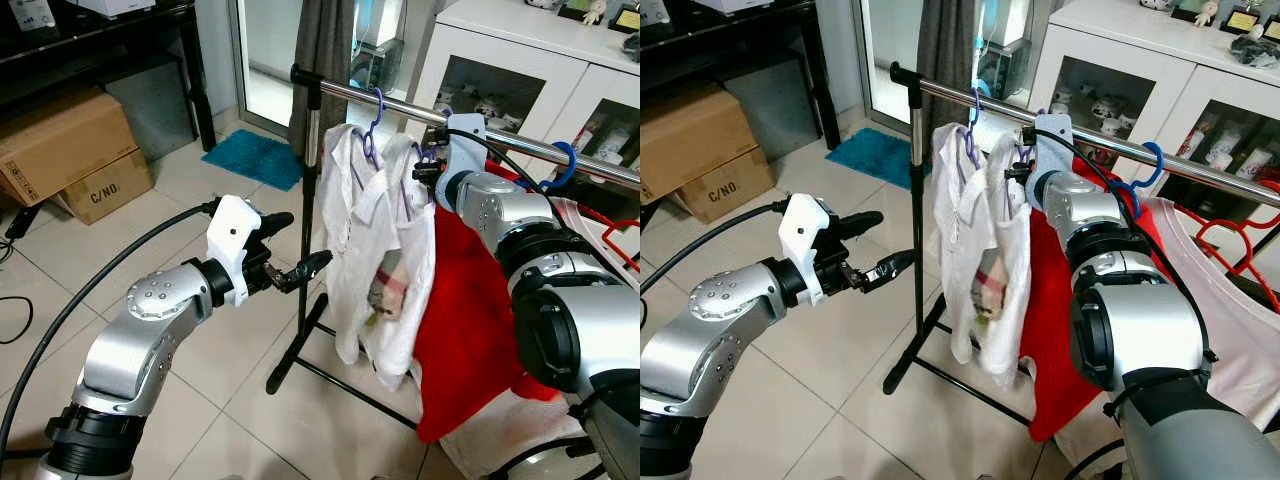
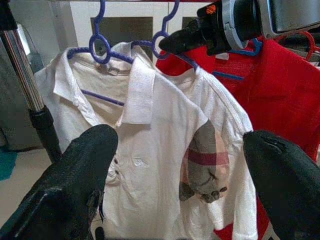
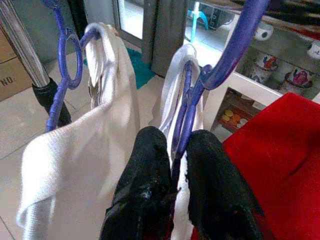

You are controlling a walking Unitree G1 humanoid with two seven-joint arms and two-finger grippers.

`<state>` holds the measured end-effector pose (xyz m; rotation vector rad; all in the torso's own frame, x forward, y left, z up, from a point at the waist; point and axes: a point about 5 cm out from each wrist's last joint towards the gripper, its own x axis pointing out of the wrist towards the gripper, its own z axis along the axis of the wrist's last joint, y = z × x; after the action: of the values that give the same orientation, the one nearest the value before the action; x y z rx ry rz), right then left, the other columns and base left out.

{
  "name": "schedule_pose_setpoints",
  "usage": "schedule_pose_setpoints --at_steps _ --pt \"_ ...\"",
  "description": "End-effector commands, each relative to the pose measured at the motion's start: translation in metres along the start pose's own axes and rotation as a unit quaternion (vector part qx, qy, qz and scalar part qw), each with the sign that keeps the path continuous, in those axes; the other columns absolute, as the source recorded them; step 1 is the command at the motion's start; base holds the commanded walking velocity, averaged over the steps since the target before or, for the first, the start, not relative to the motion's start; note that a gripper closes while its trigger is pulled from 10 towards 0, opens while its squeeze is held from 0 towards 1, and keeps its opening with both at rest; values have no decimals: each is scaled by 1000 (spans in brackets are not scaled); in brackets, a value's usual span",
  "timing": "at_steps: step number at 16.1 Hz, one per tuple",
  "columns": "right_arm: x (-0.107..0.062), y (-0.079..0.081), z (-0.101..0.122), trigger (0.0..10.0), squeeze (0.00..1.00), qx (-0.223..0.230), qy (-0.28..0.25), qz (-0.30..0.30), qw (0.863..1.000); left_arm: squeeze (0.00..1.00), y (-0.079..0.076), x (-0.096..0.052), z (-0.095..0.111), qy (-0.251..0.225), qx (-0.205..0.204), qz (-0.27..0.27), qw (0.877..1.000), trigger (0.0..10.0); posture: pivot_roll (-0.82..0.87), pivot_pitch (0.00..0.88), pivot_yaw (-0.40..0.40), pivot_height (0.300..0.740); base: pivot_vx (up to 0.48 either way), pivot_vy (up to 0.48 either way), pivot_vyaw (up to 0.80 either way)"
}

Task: Hang hanger

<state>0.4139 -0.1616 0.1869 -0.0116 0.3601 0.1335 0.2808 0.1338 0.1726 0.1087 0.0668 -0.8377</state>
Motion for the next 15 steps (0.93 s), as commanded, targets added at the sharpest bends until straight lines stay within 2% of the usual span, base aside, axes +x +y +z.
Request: schedule_pose_setpoints --at_steps 1,10,11,12,13,14,15 --pt "0 1 1 0 0 3 4 1 1000 0 -4 1 0 1 7 -5 1000 10000 -36 0 -63 740 0 0 0" --pt "1 2 -2 0 0 -10 5 -1 1000 0 -3 4 1 1 6 -5 1000 10000 -40 0 -60 740 0 0 0" --pt "1 2 -2 2235 0 -17 7 -1 1000 0 -3 4 1 1 6 -5 1000 10000 -41 0 -61 740 0 0 0" --pt "1 3 -3 10000 0 -28 10 -7 1000 0 -3 4 0 2 7 -4 1000 10000 -42 0 -62 740 0 0 0" --pt "1 3 -3 10000 90 -27 10 -8 1000 0 -3 4 0 2 7 -4 1000 10000 -43 0 -62 740 0 0 0" --pt "1 4 -2 10000 1000 -23 10 -13 1000 0 -4 4 0 2 6 -4 1000 10000 -43 0 -64 740 0 0 0" --pt "2 4 -4 10000 1000 -23 14 -20 999 0 -5 4 0 2 5 -4 1000 10000 -42 0 -67 740 0 0 0"
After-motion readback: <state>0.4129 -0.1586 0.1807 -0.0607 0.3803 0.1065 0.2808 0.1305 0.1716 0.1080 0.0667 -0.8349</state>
